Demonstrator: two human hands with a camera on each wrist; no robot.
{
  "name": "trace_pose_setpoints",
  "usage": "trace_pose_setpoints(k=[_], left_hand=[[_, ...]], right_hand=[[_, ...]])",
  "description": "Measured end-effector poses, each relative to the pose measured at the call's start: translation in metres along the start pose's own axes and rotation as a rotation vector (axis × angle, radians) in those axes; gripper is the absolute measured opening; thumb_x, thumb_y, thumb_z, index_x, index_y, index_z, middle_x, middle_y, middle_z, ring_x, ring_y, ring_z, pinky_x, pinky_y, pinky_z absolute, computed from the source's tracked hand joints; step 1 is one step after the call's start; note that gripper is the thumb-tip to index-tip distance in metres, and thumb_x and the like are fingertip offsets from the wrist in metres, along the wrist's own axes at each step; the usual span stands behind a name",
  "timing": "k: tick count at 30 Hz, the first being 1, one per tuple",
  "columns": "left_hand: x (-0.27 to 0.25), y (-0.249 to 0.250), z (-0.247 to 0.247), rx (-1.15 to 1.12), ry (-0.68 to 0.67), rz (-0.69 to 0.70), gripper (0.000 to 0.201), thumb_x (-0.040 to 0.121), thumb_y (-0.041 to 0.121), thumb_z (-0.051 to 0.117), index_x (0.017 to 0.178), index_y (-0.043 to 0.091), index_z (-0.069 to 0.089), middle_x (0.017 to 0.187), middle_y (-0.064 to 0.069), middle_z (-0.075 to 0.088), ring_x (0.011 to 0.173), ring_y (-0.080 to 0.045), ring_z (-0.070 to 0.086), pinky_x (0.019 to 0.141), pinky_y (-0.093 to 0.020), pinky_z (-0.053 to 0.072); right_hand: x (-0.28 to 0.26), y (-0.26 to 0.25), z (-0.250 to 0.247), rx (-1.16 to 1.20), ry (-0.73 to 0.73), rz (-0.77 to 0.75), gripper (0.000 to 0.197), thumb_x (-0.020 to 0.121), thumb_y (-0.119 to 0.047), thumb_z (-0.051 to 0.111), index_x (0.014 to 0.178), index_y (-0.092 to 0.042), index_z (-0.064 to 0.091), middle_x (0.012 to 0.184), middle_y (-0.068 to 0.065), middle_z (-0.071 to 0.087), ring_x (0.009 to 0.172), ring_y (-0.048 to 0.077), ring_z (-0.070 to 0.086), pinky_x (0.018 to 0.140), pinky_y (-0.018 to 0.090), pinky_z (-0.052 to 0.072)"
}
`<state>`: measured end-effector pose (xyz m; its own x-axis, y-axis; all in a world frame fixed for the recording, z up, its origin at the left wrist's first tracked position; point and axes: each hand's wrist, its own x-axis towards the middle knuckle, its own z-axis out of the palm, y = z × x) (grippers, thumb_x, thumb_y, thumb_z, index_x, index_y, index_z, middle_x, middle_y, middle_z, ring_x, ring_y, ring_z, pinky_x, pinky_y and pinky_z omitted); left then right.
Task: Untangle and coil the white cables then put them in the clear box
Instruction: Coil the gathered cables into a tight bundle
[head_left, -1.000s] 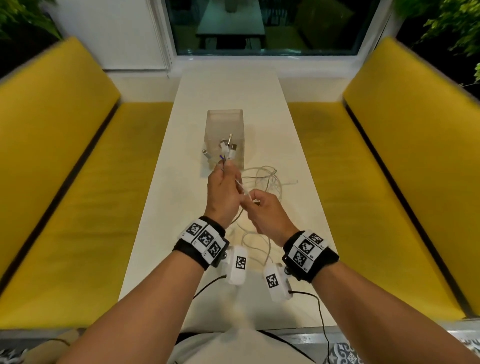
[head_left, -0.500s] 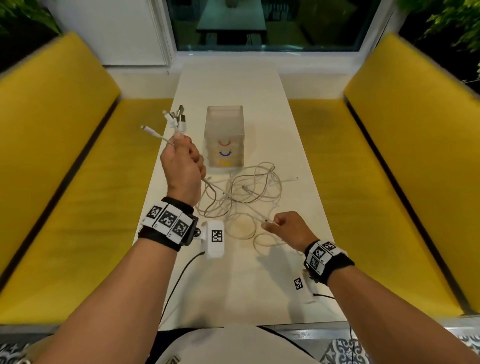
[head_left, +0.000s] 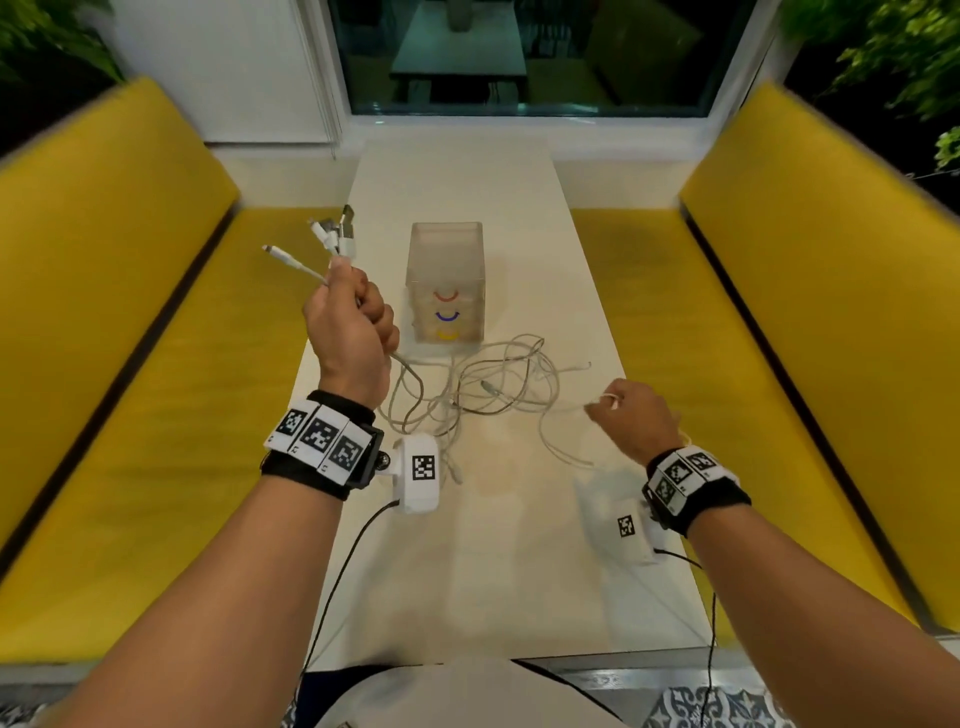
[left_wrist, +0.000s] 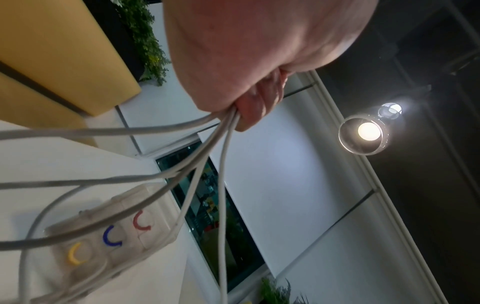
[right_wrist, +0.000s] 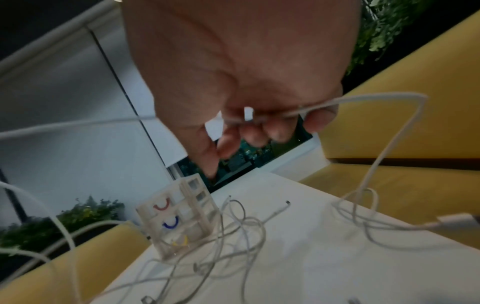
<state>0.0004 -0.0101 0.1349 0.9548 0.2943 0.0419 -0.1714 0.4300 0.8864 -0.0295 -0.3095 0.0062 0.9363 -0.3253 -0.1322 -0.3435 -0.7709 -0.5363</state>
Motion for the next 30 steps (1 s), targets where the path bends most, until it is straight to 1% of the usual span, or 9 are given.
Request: trace_pose_setpoints(k=[3,6,8,10,14,17,20,25,30], left_hand=[[-0.008,-0.011,0.007,0.006,-0.065,-0.070,0.042,0.107,0.029,0.039,0.066,0.023,0.031,0.053,0.004,0.023,0.042,-0.010,0.015,0.040,-0.020,0.016],[-0.016,-0.020,0.017,0.011,-0.125,-0.135,0.042,0.108,0.025,0.036,0.066,0.023,0.030,0.052,0.005,0.022,0.042,-0.009,0.015,0.039,-0.019,0.015],[-0.024,-0.029,0.025,0.005,-0.178,-0.198,0.042,0.108,0.025,0.036,0.066,0.022,0.030,0.052,0.005,0.022,0.041,-0.009,0.015,0.040,-0.020,0.016],[-0.036,-0.038,0.033,0.007,-0.252,-0.271,0.042,0.108,0.026,0.034,0.067,0.021,0.031,0.051,0.005,0.024,0.040,-0.010,0.017,0.041,-0.022,0.015],[-0.052,-0.049,0.044,-0.064,-0.298,-0.397,0.042,0.108,0.030,0.038,0.069,0.016,0.041,0.050,0.003,0.039,0.038,-0.011,0.031,0.041,-0.024,0.022],[-0.049,-0.047,0.039,-0.126,-0.350,-0.453,0.045,0.108,0.031,0.038,0.067,0.015,0.044,0.051,0.001,0.039,0.047,-0.014,0.037,0.047,-0.026,0.036],[-0.042,-0.045,0.029,-0.131,-0.430,-0.463,0.043,0.109,0.030,0.033,0.069,0.015,0.036,0.054,0.003,0.029,0.046,-0.012,0.030,0.053,-0.025,0.042],[-0.011,-0.025,0.015,-0.156,-0.444,-0.376,0.042,0.109,0.030,0.031,0.069,0.019,0.035,0.053,0.006,0.028,0.043,-0.010,0.023,0.043,-0.024,0.028],[0.000,0.000,0.016,-0.218,-0.418,-0.313,0.039,0.107,0.031,0.033,0.070,0.021,0.033,0.053,0.007,0.025,0.044,-0.010,0.019,0.043,-0.025,0.021]], right_hand=[[-0.005,-0.020,-0.006,-0.112,-0.226,-0.042,0.056,0.074,-0.021,0.074,0.124,-0.036,0.052,0.128,0.001,0.056,0.120,0.025,0.052,0.099,0.045,0.030],[-0.018,-0.057,-0.021,0.085,-0.299,-0.223,0.086,0.071,-0.004,0.066,0.144,-0.038,0.034,0.141,0.006,0.044,0.132,0.026,0.042,0.103,0.046,0.038],[-0.030,-0.086,-0.032,0.409,-0.318,-0.371,0.085,0.073,0.002,0.062,0.147,-0.033,0.037,0.142,0.006,0.047,0.135,0.019,0.043,0.090,0.024,0.050],[-0.036,-0.113,-0.037,0.728,-0.398,-0.447,0.074,0.077,0.001,0.059,0.145,-0.024,0.043,0.134,0.006,0.056,0.127,0.015,0.053,0.079,0.013,0.049],[-0.039,-0.142,-0.018,1.108,-0.655,-0.379,0.047,0.084,-0.013,0.069,0.128,-0.016,0.053,0.090,0.008,0.058,0.061,0.013,0.059,0.053,0.021,0.047],[-0.037,-0.136,0.000,1.169,-0.790,-0.298,0.057,0.075,-0.032,0.086,0.114,-0.001,0.058,0.082,0.011,0.060,0.065,0.017,0.060,0.057,0.021,0.049],[-0.035,-0.125,0.003,0.933,-0.944,-0.369,0.033,0.077,-0.047,0.080,0.083,-0.016,0.069,0.068,0.007,0.066,0.043,0.018,0.058,0.042,0.026,0.046],[-0.022,-0.105,0.007,0.347,-0.597,-0.407,0.044,0.078,-0.037,0.085,0.060,-0.016,0.051,0.053,0.001,0.041,0.046,0.015,0.036,0.049,0.029,0.030],[-0.010,-0.086,0.010,0.039,-0.294,-0.353,0.042,0.085,-0.050,0.070,0.062,-0.017,0.059,0.057,-0.003,0.055,0.056,0.018,0.054,0.057,0.034,0.044]])
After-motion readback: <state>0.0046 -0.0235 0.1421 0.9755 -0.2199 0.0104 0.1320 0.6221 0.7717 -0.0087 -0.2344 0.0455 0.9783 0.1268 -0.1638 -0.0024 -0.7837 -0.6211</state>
